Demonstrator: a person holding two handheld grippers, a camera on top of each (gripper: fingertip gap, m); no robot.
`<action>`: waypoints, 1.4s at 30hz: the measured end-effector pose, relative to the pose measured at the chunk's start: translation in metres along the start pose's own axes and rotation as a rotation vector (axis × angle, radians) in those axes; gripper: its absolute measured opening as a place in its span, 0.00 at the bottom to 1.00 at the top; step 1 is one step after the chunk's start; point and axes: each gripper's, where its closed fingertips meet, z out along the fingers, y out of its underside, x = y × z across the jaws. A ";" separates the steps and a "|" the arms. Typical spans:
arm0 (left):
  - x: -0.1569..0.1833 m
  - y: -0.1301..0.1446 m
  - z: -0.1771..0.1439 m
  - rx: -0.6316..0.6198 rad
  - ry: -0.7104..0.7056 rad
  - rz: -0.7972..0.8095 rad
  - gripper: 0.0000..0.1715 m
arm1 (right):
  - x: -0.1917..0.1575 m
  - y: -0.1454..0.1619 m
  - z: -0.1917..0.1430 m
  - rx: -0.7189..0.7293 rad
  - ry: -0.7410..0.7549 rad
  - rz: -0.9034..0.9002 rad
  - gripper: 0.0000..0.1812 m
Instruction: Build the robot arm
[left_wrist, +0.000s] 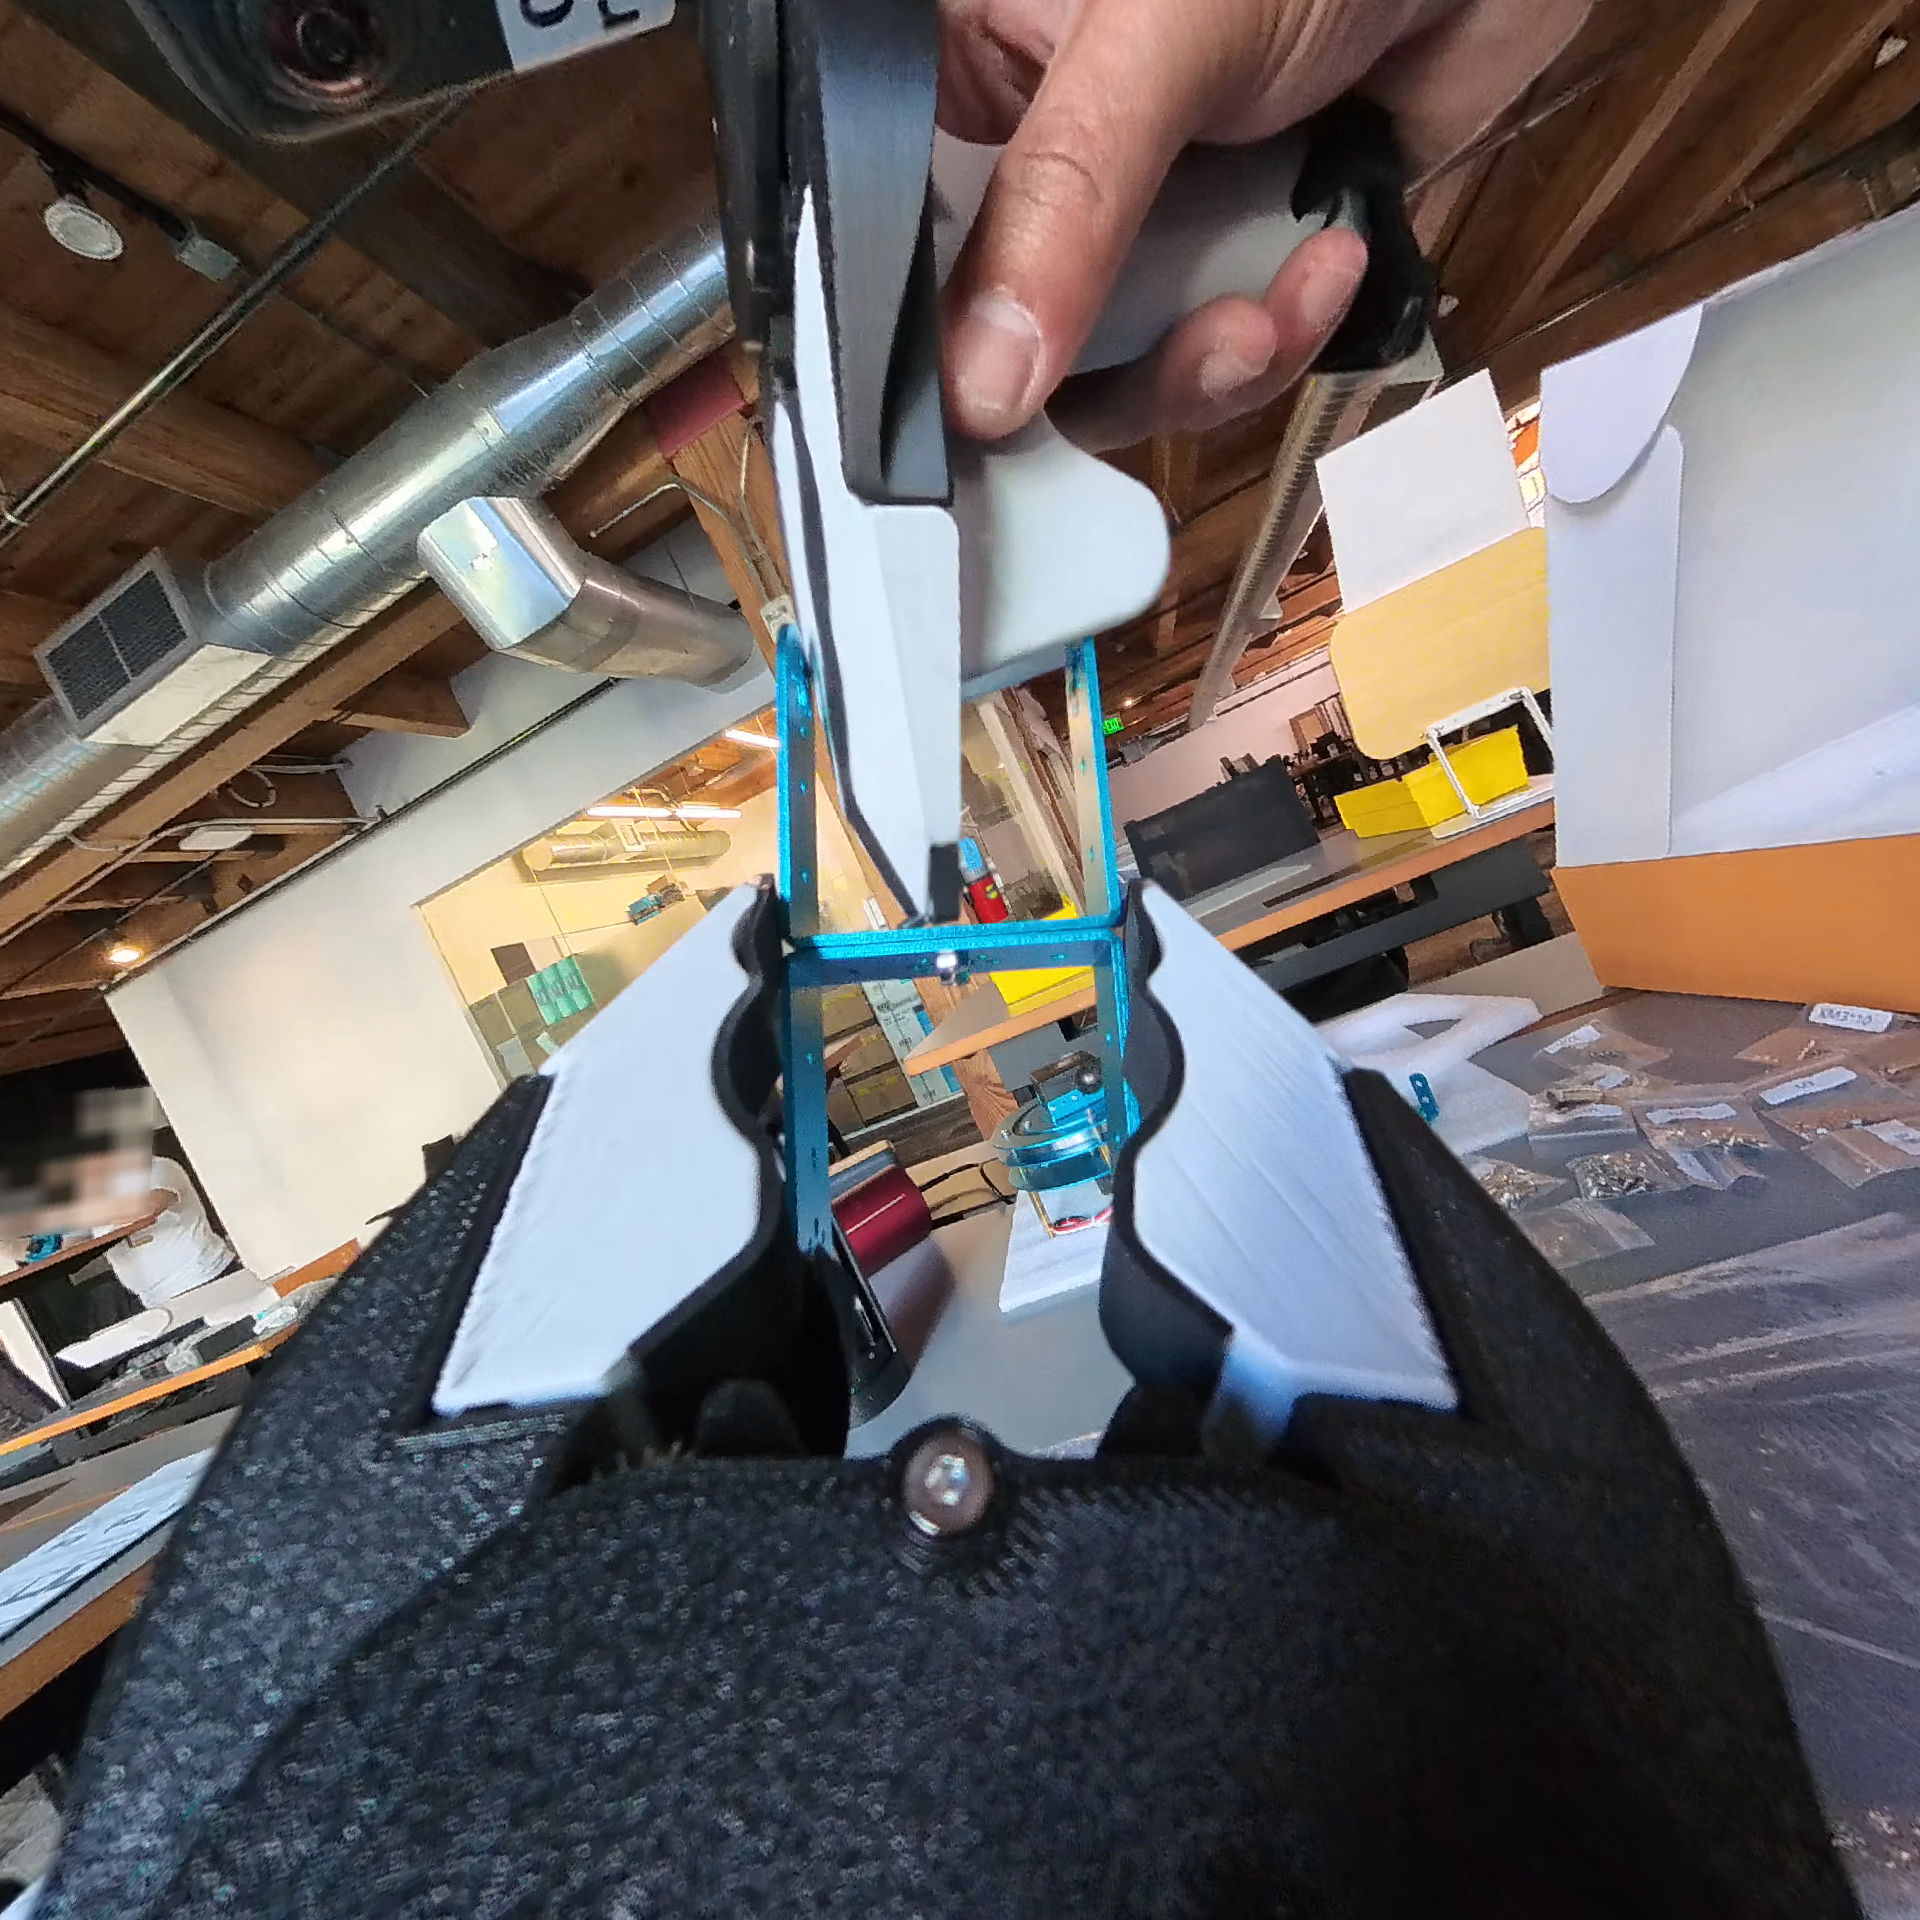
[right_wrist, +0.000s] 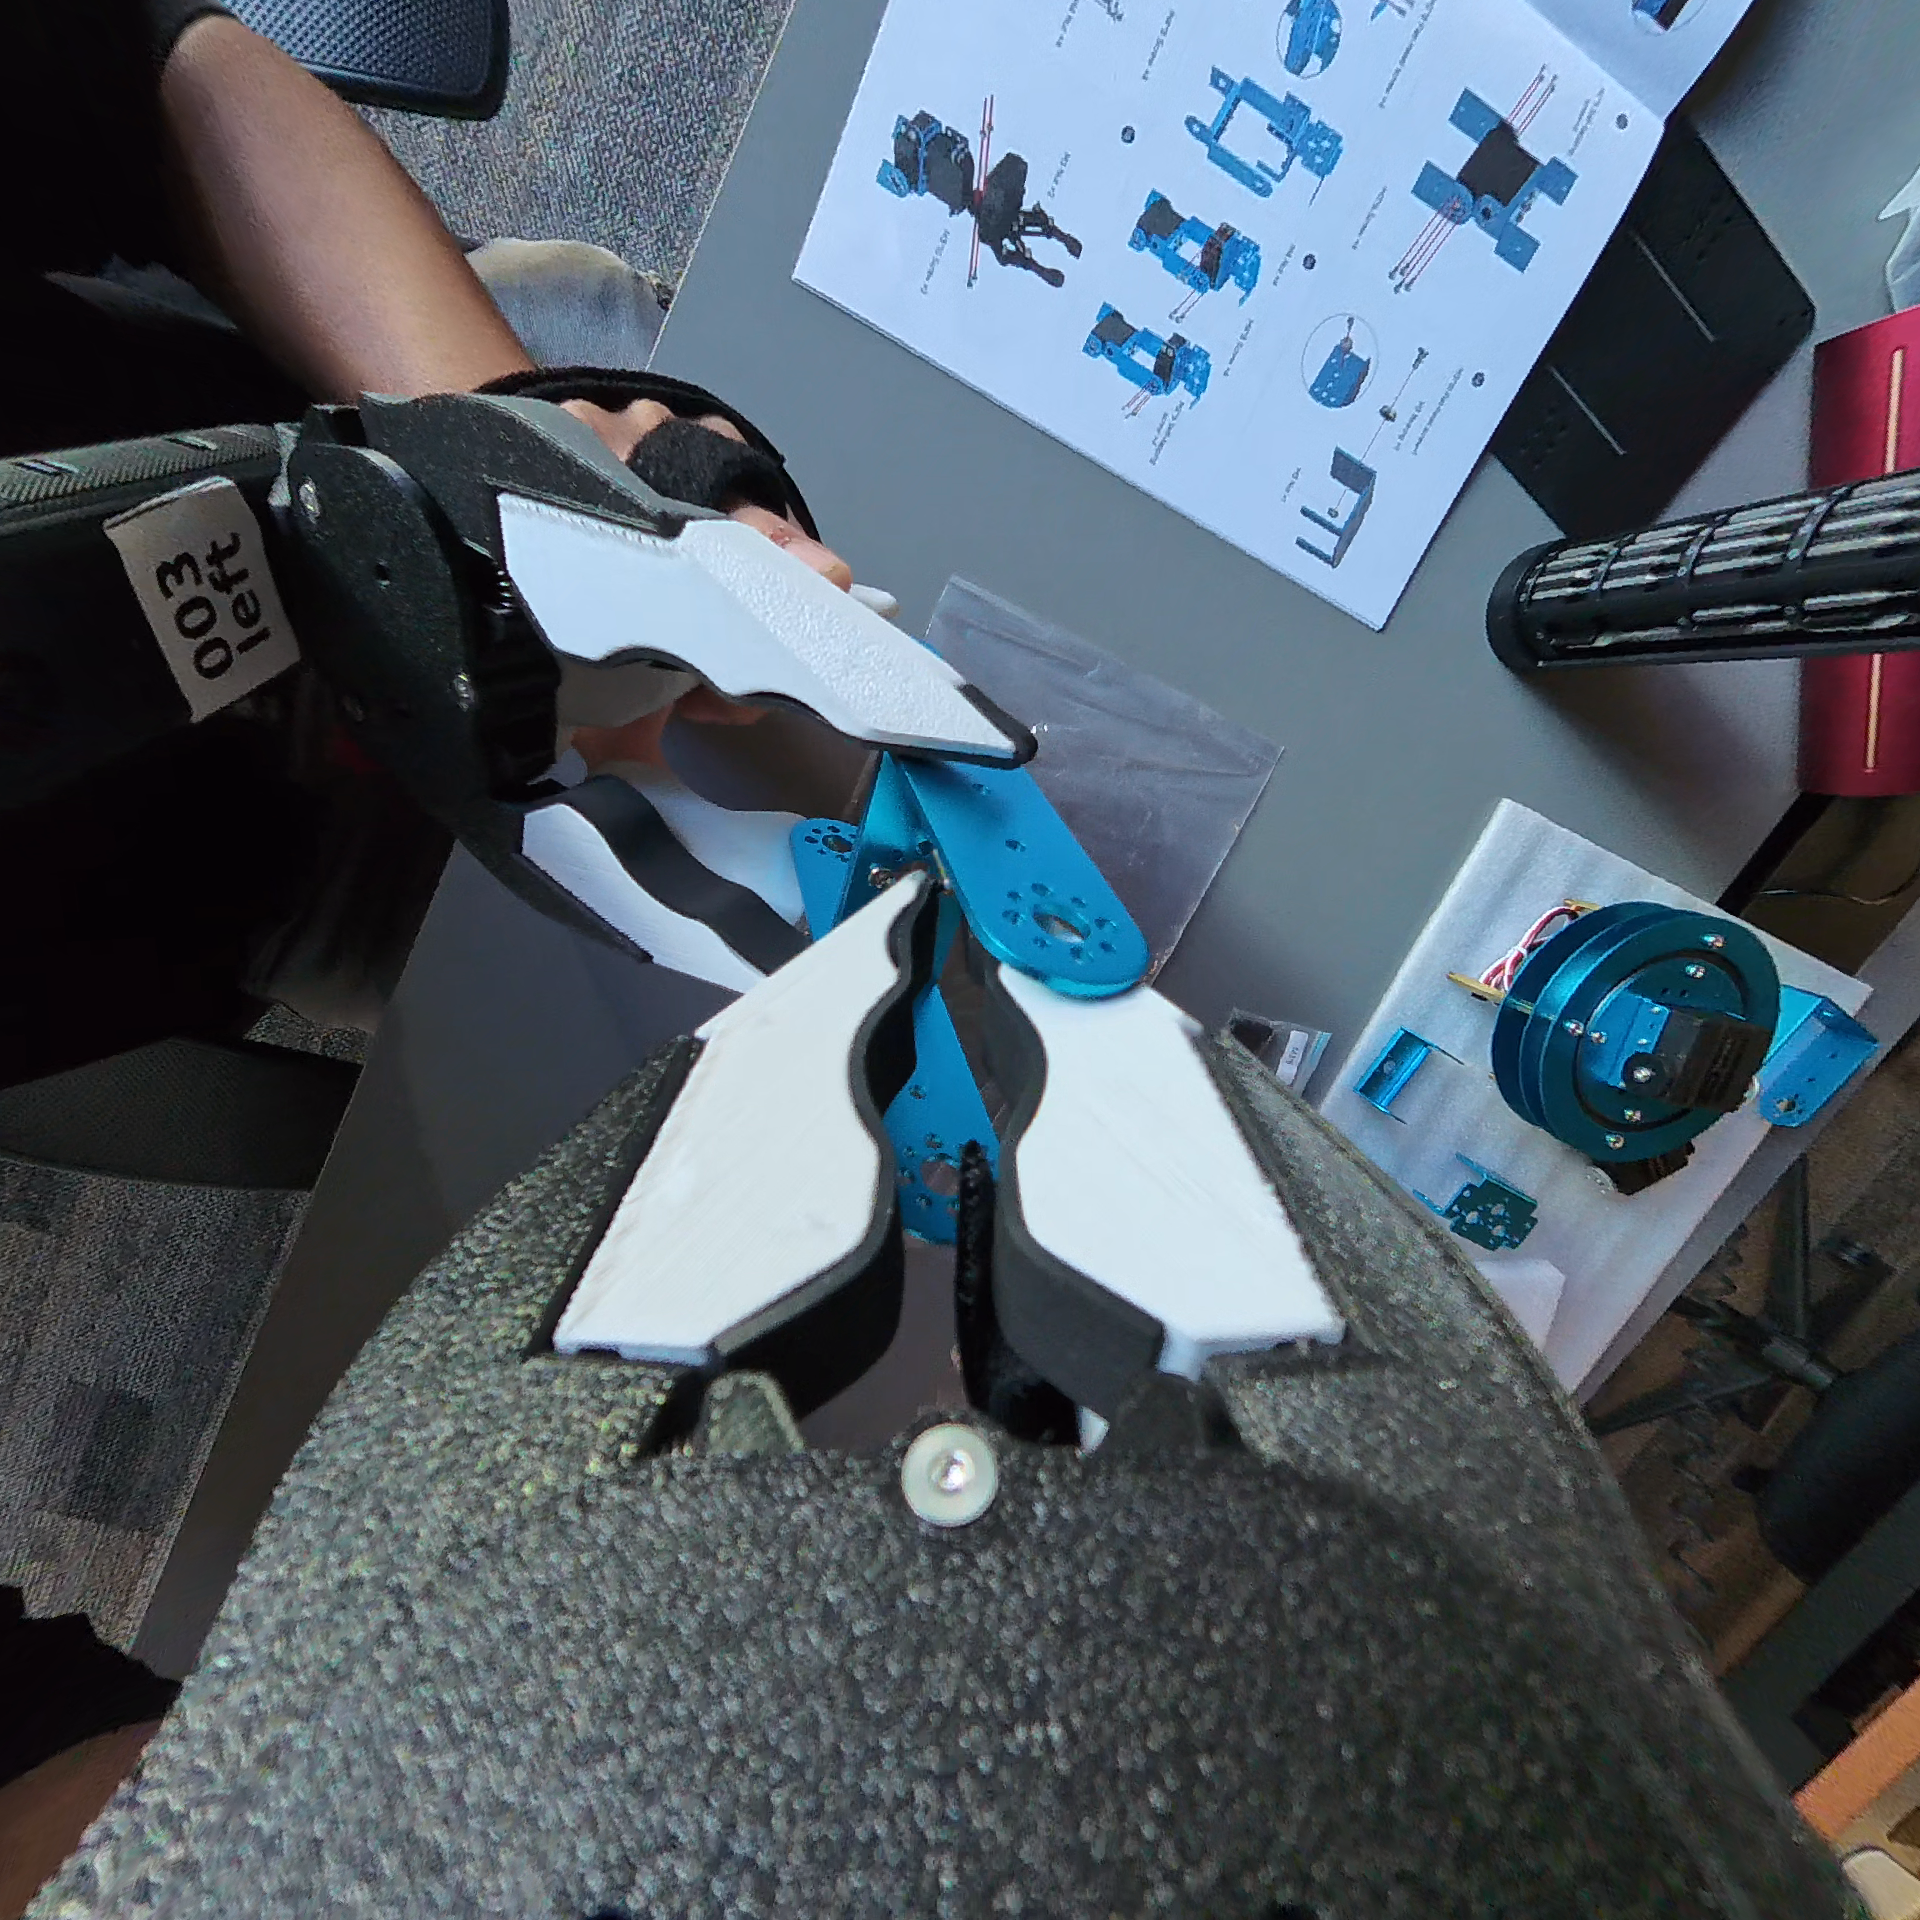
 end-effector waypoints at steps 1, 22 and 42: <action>-0.001 -0.001 -0.001 0.007 0.000 -0.011 0.38 | -0.001 -0.001 -0.001 -0.006 -0.001 -0.001 0.01; -0.039 -0.028 -0.015 0.133 -0.087 -0.169 0.38 | -0.010 -0.029 -0.024 -0.214 0.073 -0.045 0.00; -0.033 0.046 0.004 -0.008 0.243 -0.272 0.38 | 0.025 0.006 0.032 1.280 -0.231 0.589 0.43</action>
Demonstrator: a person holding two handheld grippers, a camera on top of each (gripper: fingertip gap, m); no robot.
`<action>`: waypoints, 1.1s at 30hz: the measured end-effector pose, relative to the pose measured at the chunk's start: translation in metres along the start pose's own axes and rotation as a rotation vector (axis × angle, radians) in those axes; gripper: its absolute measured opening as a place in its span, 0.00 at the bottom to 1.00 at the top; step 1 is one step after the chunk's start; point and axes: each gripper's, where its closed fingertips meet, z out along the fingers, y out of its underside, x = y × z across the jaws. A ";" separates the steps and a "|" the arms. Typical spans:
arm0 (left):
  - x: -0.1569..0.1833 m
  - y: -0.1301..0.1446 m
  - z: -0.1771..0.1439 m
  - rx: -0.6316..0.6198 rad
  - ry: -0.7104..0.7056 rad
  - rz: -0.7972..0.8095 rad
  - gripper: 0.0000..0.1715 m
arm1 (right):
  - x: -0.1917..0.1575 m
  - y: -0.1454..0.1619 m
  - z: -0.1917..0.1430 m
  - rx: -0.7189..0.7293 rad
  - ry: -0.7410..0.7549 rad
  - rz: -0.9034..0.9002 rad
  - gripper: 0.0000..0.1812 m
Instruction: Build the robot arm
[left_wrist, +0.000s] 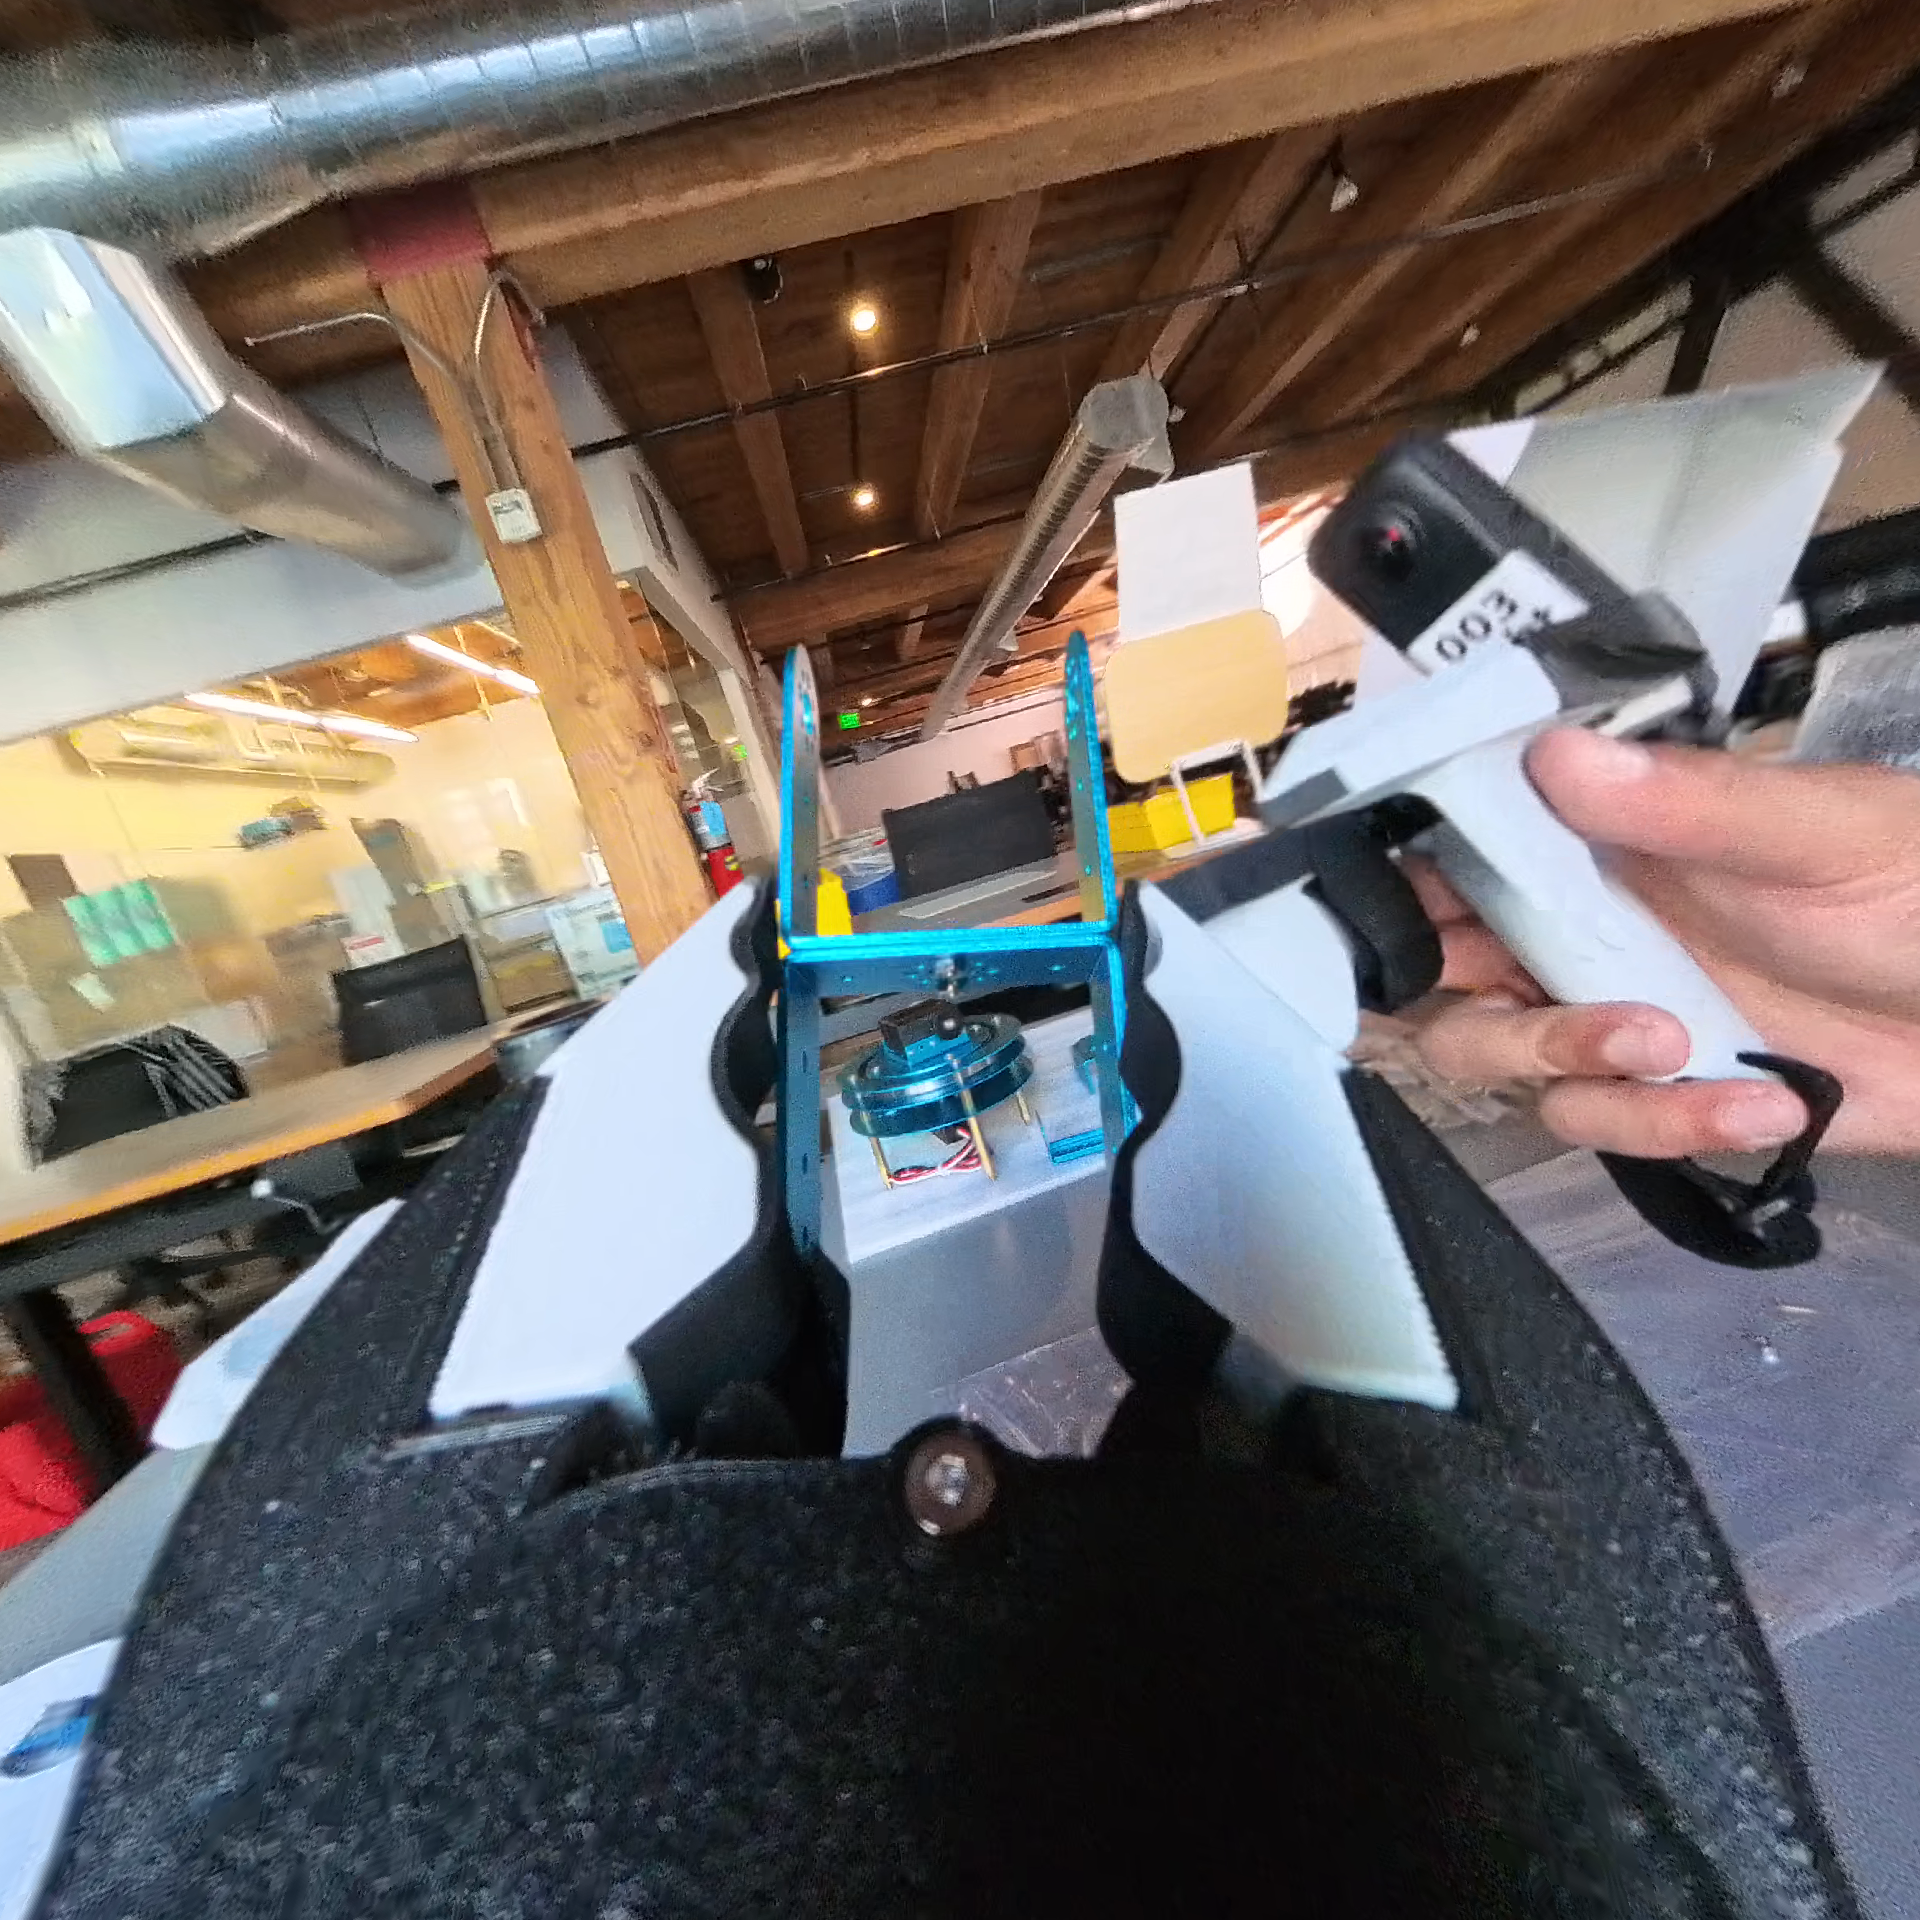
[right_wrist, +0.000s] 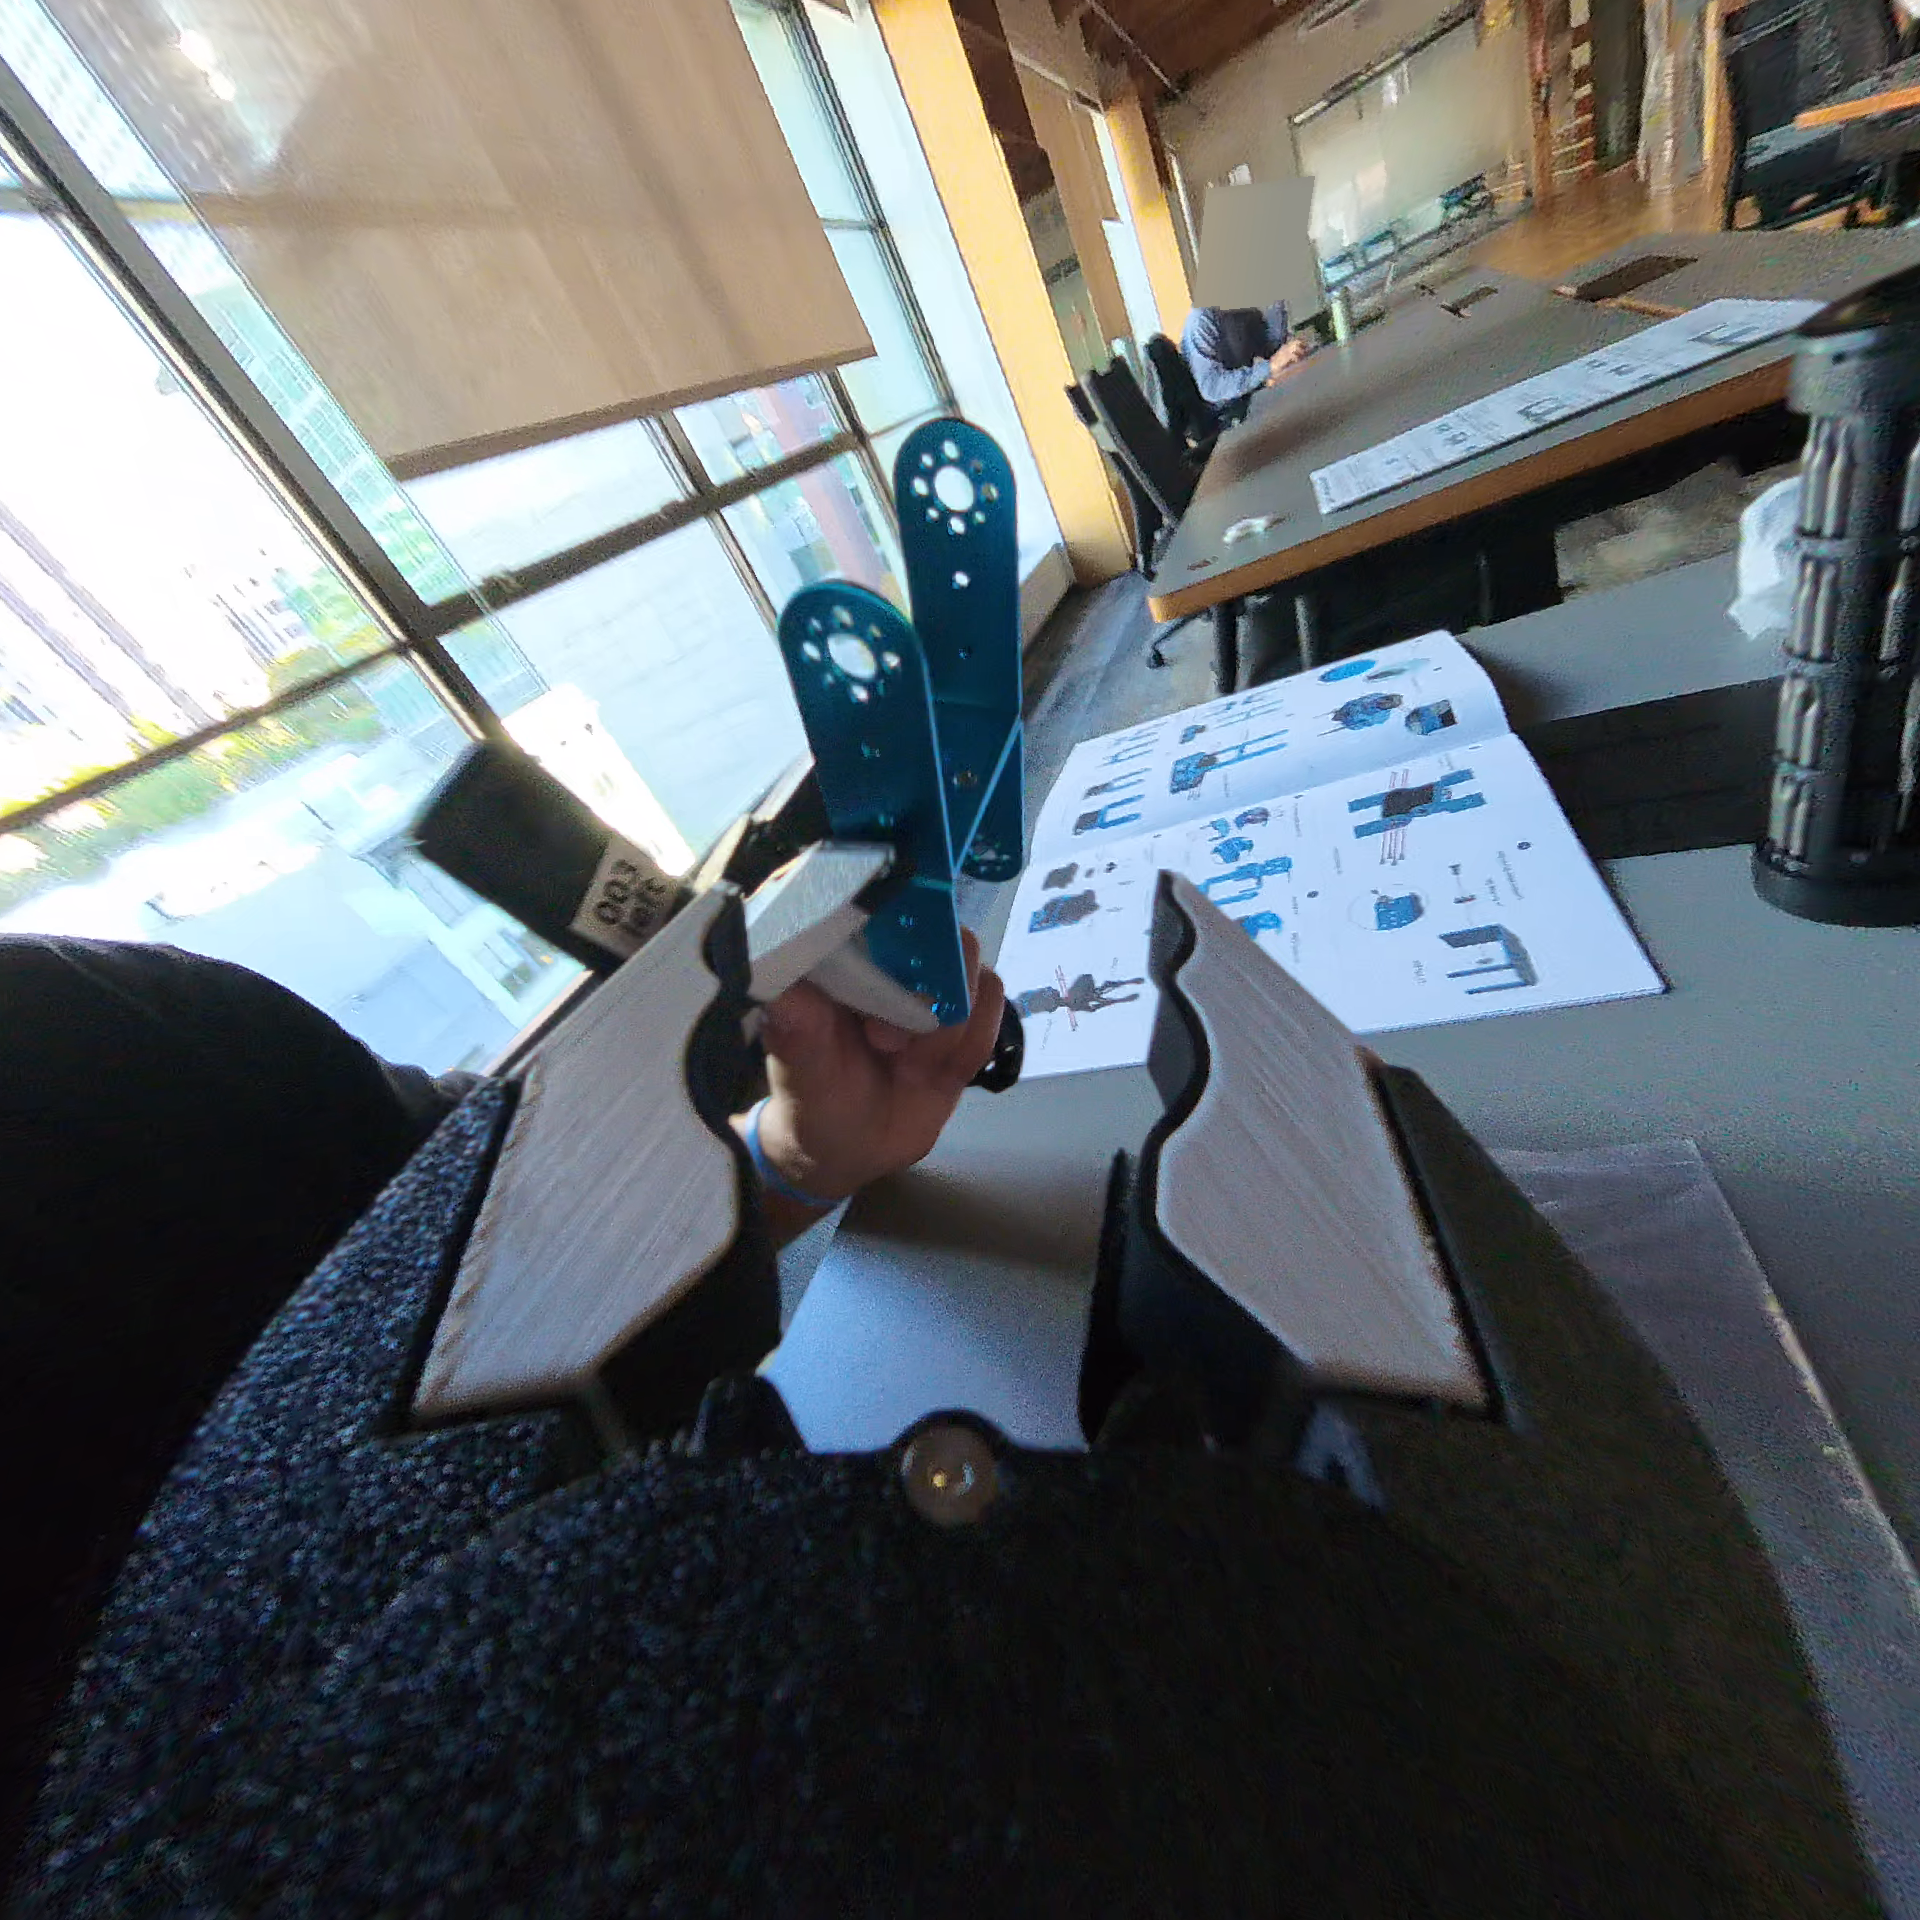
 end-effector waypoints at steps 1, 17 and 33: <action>0.007 0.000 0.002 -0.011 -0.010 0.034 0.38 | -0.005 -0.001 0.002 -0.010 0.000 -0.035 0.39; 0.053 0.050 0.003 -0.327 0.763 -0.436 0.44 | 0.016 -0.001 -0.034 -0.225 -0.055 -0.217 0.11; 0.054 0.099 0.015 -0.417 1.111 -0.455 0.15 | 0.053 0.026 -0.018 -0.360 -0.079 -0.321 0.12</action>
